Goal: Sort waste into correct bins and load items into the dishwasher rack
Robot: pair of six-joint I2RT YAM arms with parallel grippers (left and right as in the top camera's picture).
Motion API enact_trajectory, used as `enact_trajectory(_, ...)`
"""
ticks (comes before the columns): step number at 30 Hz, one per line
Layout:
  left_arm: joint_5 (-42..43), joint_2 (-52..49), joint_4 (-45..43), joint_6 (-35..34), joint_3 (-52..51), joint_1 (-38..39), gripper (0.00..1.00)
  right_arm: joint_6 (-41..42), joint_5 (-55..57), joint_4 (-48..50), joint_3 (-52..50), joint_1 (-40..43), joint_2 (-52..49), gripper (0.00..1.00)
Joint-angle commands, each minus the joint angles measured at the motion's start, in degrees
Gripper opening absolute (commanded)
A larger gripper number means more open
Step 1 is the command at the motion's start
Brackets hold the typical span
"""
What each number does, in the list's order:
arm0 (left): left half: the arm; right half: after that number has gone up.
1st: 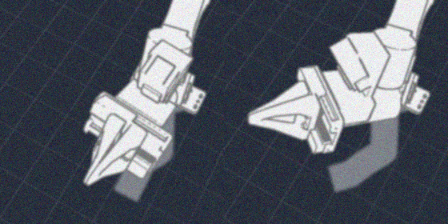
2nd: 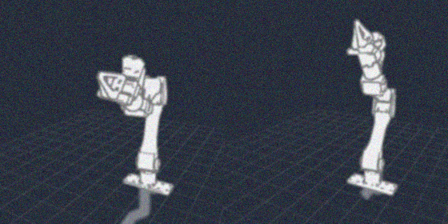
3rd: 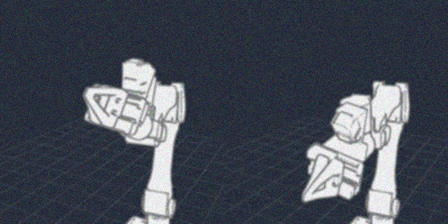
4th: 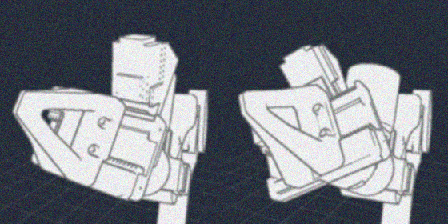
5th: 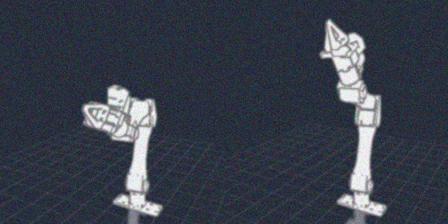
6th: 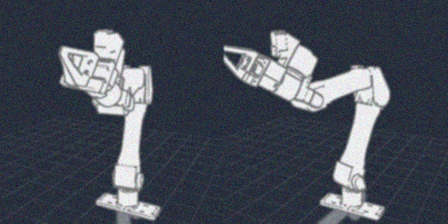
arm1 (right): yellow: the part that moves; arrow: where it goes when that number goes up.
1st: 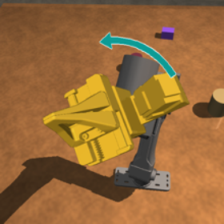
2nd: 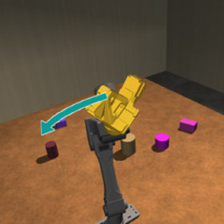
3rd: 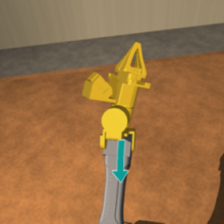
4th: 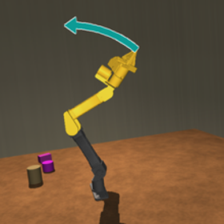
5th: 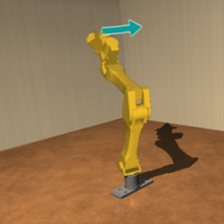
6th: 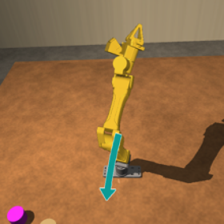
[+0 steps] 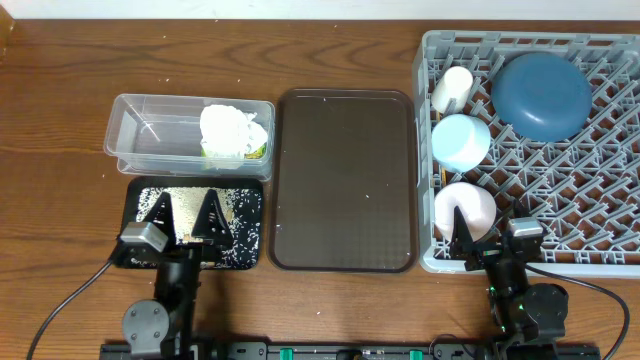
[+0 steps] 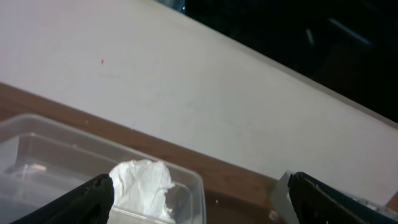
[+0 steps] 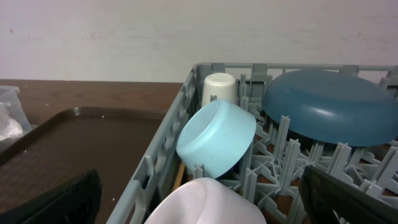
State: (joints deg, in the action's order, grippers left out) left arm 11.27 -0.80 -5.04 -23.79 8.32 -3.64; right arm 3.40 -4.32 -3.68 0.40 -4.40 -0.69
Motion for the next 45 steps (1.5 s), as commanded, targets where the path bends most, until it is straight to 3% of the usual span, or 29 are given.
enact_trajectory(1, -0.02, 0.70, -1.51, -0.07, -2.86, 0.26, 0.92, -0.68, -0.42, -0.20, -0.09, 0.04, 0.37, 0.99)
enact_trajectory(9, -0.17, 0.72, -1.77, 4.85, -7.89, 1.29, 0.92, -0.68, -0.42, -0.20, -0.09, 0.04, 0.37, 0.99)
enact_trajectory(17, -0.39, 0.70, 2.29, 22.82, -8.09, 5.33, 0.92, -0.68, -0.42, -0.20, -0.09, 0.04, 0.37, 0.99)
enact_trajectory(21, -0.52, 0.70, 8.55, 31.23, -8.09, 6.82, 0.92, -0.68, -0.42, -0.20, -0.09, 0.04, 0.37, 0.99)
enact_trajectory(28, -5.64, 0.70, 8.55, 31.71, -8.09, 7.28, 0.92, -0.68, -0.42, -0.20, -0.09, 0.04, 0.37, 0.99)
enact_trajectory(45, -5.77, 0.57, 8.63, 31.69, -8.09, 7.26, 0.92, -0.68, -0.42, -0.20, -0.09, 0.04, 0.37, 0.99)
